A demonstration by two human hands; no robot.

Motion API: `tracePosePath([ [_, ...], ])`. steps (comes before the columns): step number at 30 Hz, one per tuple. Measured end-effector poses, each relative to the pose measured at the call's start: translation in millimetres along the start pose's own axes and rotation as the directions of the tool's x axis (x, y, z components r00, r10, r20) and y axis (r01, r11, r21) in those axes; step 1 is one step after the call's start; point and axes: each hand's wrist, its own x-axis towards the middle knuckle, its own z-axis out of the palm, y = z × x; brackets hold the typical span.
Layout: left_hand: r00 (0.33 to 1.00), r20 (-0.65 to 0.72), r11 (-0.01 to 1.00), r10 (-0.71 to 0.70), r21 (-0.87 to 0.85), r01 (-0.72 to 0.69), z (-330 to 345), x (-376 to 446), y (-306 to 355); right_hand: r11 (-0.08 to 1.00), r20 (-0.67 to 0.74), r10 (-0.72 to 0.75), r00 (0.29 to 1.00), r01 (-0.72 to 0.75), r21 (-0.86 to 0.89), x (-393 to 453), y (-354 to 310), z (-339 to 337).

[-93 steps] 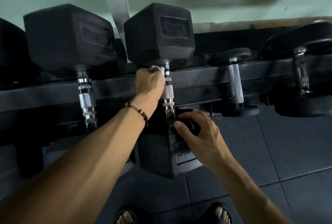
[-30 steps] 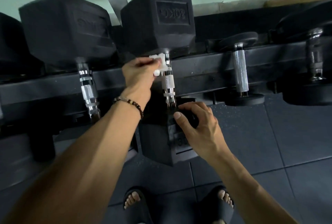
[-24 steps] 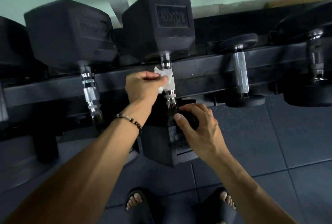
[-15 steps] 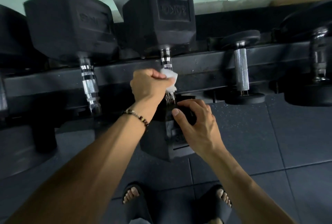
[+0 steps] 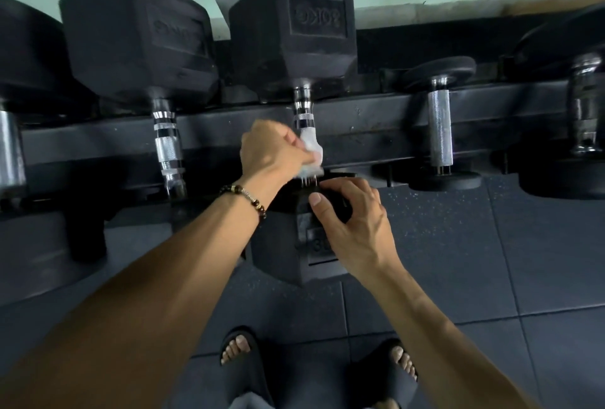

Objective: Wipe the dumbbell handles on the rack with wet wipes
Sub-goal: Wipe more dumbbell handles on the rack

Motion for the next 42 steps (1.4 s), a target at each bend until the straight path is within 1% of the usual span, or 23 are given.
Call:
tracePosePath([
  [2, 0.992, -0.123, 0.995, 0.022, -0.096, -0.034, 0, 8, 10, 1.0, 0.003, 0.002, 1.0, -0.002, 0.001, 0, 0, 0],
  [3, 0.993, -0.117, 0.995, 0.024, -0.093, -0.035, 1, 10, 9, 1.0, 0.007, 0.0, 1.0, 0.0, 0.002, 1, 1, 0],
  [6, 0.996, 0.087, 0.991, 0.02, 0.129, -0.031, 6, -3, -8, 1.0, 0.0, -0.003, 1.0, 0.003, 0.002, 1, 3, 0],
  [8, 0.99, 0.136, 0.989, 0.04, 0.136, -0.059, 5, -9, -13, 1.0, 0.001, 0.008, 1.0, -0.008, 0.005, 0, 1, 0],
  [9, 0.993, 0.104, 0.991, 0.064, 0.111, -0.076, 4, -6, -8, 1.0, 0.005, 0.012, 1.0, -0.012, 0.003, 0, 0, -1],
  [12, 0.991, -0.089, 0.995, 0.101, -0.013, -0.103, -2, 8, 10, 1.0, 0.008, 0.008, 1.0, -0.009, 0.011, 0, 0, -2],
  [13, 0.991, -0.088, 0.994, 0.098, -0.029, -0.101, -1, 11, 11, 1.0, 0.006, 0.008, 1.0, -0.008, 0.014, 0, 1, -2],
  [16, 0.994, 0.094, 0.989, 0.055, 0.131, -0.067, 4, -3, -10, 1.0, 0.0, 0.004, 1.0, -0.004, 0.006, 0, 1, -1],
  [17, 0.99, 0.137, 0.989, 0.041, 0.138, -0.06, 5, -11, -16, 1.0, -0.005, 0.003, 1.0, -0.003, 0.003, 0, 0, -1],
  [18, 0.989, 0.139, 0.991, 0.05, 0.119, -0.067, 5, -14, -18, 1.0, -0.009, 0.004, 1.0, -0.004, 0.005, -1, 0, -1],
  [19, 0.992, 0.105, 0.992, 0.076, 0.094, -0.086, 4, -12, -15, 1.0, -0.009, 0.007, 1.0, -0.006, 0.011, 0, -1, -1],
  [22, 0.981, -0.135, 0.99, 0.139, -0.018, -0.143, -3, 6, 6, 1.0, -0.015, -0.004, 1.0, 0.004, 0.02, 0, -1, -1],
  [23, 0.975, -0.177, 0.988, 0.132, -0.061, -0.145, -4, 12, 11, 1.0, -0.019, -0.009, 1.0, 0.009, 0.02, 0, 0, 0],
  [24, 0.978, -0.167, 0.988, 0.124, -0.074, -0.138, -3, 15, 11, 1.0, -0.017, -0.01, 1.0, 0.01, 0.018, 1, 0, 1],
  [27, 0.997, 0.069, 0.999, 0.043, 0.017, -0.044, 6, 7, -8, 1.0, -0.02, 0.0, 1.0, 0.0, 0.0, 0, 1, 0],
  [29, 0.992, 0.127, 0.998, -0.007, 0.056, 0.0, 4, -7, -22, 1.0, -0.023, 0.003, 1.0, -0.003, 0.005, 0, -2, -1],
  [31, 0.995, 0.095, 1.0, 0.004, -0.011, -0.003, -4, -15, -29, 1.0, -0.004, 0.009, 1.0, -0.009, 0.004, 3, -2, -2],
  [34, 1.0, 0.013, 0.97, -0.012, -0.242, 0.015, -28, -37, -32, 0.999, 0.036, -0.004, 0.999, 0.006, -0.038, 6, -11, -10],
  [35, 1.0, 0.016, 0.952, -0.019, -0.305, 0.023, -32, -46, -32, 0.999, 0.026, -0.024, 0.999, 0.026, -0.048, 5, -15, -14],
  [37, 0.998, 0.052, 0.915, -0.04, -0.399, 0.057, -47, -68, -34, 0.985, 0.021, -0.163, 0.986, 0.164, -0.045, -2, -35, -17],
  [39, 0.987, 0.152, 0.842, -0.06, -0.523, 0.132, -64, -90, -35, 0.949, 0.087, -0.311, 0.946, 0.315, -0.031, -12, -55, -16],
  [40, 0.977, 0.204, 0.8, -0.057, -0.576, 0.167, -72, -99, -37, 0.935, 0.135, -0.349, 0.927, 0.355, -0.016, -16, -64, -15],
  [42, 0.967, 0.254, 0.742, -0.027, -0.643, 0.19, -89, -115, -44, 0.915, 0.194, -0.397, 0.897, 0.403, 0.007, -22, -76, -10],
])
